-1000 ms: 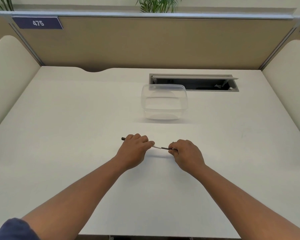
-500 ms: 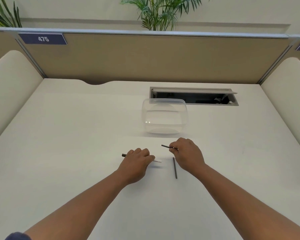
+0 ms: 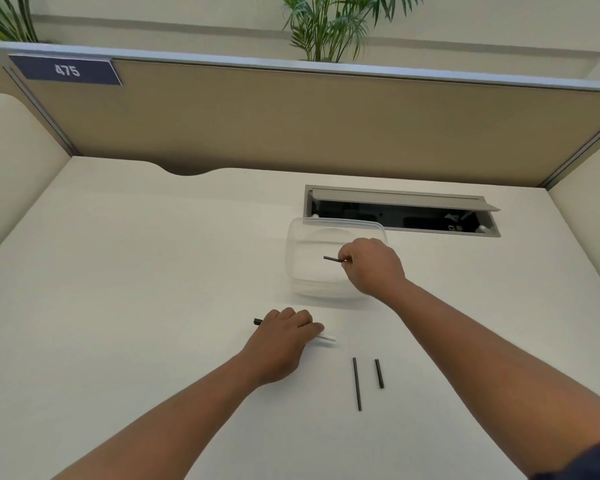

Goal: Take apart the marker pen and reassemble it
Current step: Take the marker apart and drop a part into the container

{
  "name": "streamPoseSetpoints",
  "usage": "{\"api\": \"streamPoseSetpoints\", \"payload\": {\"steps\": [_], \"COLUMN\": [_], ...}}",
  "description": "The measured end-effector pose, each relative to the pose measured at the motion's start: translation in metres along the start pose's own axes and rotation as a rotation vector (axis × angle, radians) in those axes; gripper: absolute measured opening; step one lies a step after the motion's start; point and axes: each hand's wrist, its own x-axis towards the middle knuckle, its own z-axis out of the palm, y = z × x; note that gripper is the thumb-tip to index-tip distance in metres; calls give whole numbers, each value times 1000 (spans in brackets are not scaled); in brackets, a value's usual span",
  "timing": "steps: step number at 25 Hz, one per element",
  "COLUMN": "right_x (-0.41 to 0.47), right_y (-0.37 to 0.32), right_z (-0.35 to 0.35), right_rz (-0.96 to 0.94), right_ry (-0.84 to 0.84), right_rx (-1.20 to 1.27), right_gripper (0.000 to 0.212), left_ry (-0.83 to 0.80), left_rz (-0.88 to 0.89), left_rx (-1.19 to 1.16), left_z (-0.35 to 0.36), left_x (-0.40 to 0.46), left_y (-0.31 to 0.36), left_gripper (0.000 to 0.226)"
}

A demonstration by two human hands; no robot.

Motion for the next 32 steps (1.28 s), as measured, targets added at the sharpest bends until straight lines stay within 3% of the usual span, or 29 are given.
{"api": "streamPoseSetpoints", "payload": {"steps": [5, 13, 23, 32], "right_x": [36, 58, 61, 51], "right_y": [5, 7, 13, 11], "right_z": [26, 50, 49, 34], "right_rz": [15, 11, 29, 25], "right_ry": [-180, -263, -273, -182], "right_rx": [26, 42, 81, 160], "right_gripper": [21, 25, 20, 15], "left_ry": [23, 38, 15, 20], "left_rz": [57, 66, 50, 38], "left_rx": [-38, -64, -50, -49], "left_z": [8, 14, 11, 8], "left_x": [7, 9, 10, 7], "left_y": [-10, -17, -16, -15], "left_gripper": [39, 38, 37, 36]}}
